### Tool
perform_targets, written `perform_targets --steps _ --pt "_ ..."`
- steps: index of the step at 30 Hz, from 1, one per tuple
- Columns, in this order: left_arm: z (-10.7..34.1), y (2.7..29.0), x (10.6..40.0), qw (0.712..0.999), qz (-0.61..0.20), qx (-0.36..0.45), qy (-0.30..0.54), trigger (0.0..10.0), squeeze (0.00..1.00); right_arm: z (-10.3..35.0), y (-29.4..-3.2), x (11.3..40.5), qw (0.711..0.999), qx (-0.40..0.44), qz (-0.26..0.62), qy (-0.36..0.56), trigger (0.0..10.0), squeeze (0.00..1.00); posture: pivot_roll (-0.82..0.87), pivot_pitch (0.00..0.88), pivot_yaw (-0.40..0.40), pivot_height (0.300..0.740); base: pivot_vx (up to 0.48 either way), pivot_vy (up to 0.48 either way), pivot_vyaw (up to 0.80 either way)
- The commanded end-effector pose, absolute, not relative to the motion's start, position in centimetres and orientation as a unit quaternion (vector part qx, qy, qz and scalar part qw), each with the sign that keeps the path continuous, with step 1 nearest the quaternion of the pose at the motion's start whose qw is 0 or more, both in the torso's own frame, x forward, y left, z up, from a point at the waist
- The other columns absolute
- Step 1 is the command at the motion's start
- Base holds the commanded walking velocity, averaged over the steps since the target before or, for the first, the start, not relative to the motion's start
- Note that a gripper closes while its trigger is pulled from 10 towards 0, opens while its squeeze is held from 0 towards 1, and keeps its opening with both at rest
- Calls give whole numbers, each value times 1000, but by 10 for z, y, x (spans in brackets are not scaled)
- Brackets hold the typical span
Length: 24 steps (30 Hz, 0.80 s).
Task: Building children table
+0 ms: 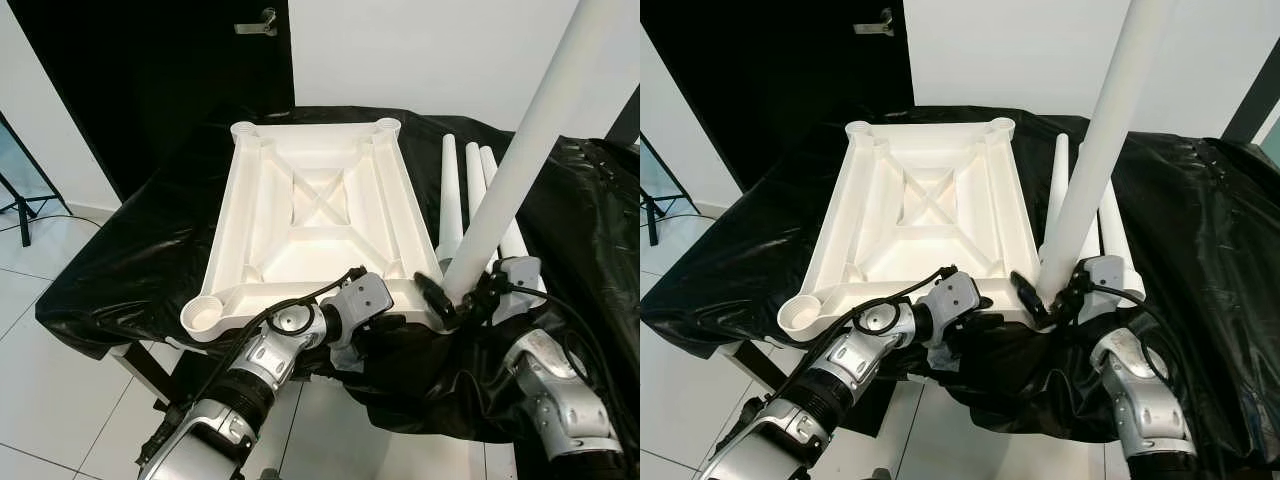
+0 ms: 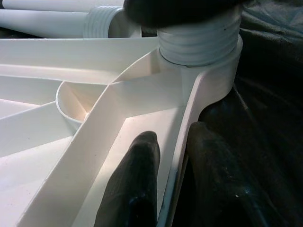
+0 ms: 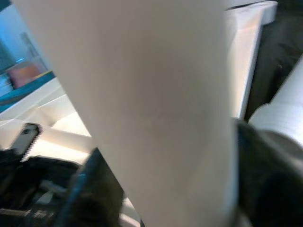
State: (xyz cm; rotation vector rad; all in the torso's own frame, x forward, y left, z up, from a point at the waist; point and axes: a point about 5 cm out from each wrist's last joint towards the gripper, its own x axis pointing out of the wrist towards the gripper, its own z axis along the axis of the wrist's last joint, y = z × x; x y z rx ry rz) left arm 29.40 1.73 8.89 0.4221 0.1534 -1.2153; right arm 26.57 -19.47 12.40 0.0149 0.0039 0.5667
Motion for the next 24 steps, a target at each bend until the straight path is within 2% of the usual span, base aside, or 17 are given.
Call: perform_targets --steps 1,2,6,16,17,19,20,21,22,23,24 --pt "61 25 283 783 -573 200 136 10000 0 123 -185 264 943 26 332 19 0 0 186 0 -18 740 0 0 0" --pt "61 25 283 783 -573 200 136 10000 0 122 -184 263 932 32 359 37 0 0 188 0 -19 740 0 0 0" --pt "61 25 283 784 -572 199 136 10000 0 121 -185 263 924 34 376 57 0 0 189 0 -18 740 0 0 0" --pt "60 26 282 782 -573 201 137 10000 0 105 -178 254 923 37 373 92 0 0 187 0 -10 740 0 0 0" --pt "60 26 282 782 -574 202 137 10000 0 100 -175 252 934 37 345 86 0 0 185 0 -7 740 0 0 0" --pt "60 26 282 782 -574 202 137 10000 0 100 -175 252 934 37 345 86 0 0 185 0 -7 740 0 0 0" --pt "61 26 283 781 -574 203 137 10000 0 106 -177 255 966 5 258 19 0 0 184 0 -7 740 0 0 0" --pt "61 26 283 781 -574 203 137 10000 0 106 -177 255 966 5 258 19 0 0 184 0 -7 740 0 0 0" --pt "62 26 284 782 -574 204 135 10000 0 106 -179 250 986 -5 164 -16 0 0 190 0 -8 740 0 0 0" --pt "62 26 284 782 -574 204 135 10000 0 106 -179 250 986 -5 164 -16 0 0 190 0 -8 740 0 0 0" --pt "62 26 284 782 -574 204 135 10000 0 105 -180 245 995 -8 95 -34 0 0 190 0 -7 740 0 0 0"
